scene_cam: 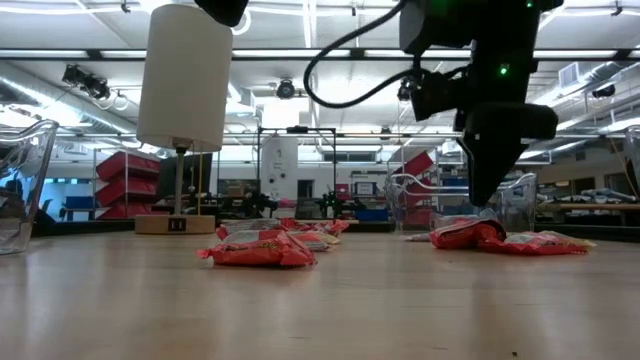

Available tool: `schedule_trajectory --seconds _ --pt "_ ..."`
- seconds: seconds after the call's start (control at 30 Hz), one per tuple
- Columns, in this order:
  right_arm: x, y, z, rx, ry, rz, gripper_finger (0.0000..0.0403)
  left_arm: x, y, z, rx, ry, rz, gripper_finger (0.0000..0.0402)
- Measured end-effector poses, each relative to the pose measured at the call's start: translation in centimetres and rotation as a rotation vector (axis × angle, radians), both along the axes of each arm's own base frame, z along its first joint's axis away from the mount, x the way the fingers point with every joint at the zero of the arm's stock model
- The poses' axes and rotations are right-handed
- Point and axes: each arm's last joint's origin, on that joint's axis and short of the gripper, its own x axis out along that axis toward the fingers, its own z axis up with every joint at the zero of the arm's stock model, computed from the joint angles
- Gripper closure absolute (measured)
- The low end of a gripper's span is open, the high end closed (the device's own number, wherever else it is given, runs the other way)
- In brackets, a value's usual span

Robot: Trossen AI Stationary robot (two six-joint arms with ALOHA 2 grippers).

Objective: Sort candy
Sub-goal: Put the red gummy into the bottom left transparent bin

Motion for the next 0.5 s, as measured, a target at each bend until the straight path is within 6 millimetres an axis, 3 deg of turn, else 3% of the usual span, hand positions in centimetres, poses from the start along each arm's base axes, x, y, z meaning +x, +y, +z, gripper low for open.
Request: schedule_trajectory --seconds 0.5 --pt "0.6 -0.4 -2.6 0.016 0.09 -0.047 0.0336 -0.1 0.0 -0.1 0.006 0.014 0.0 0.0376"
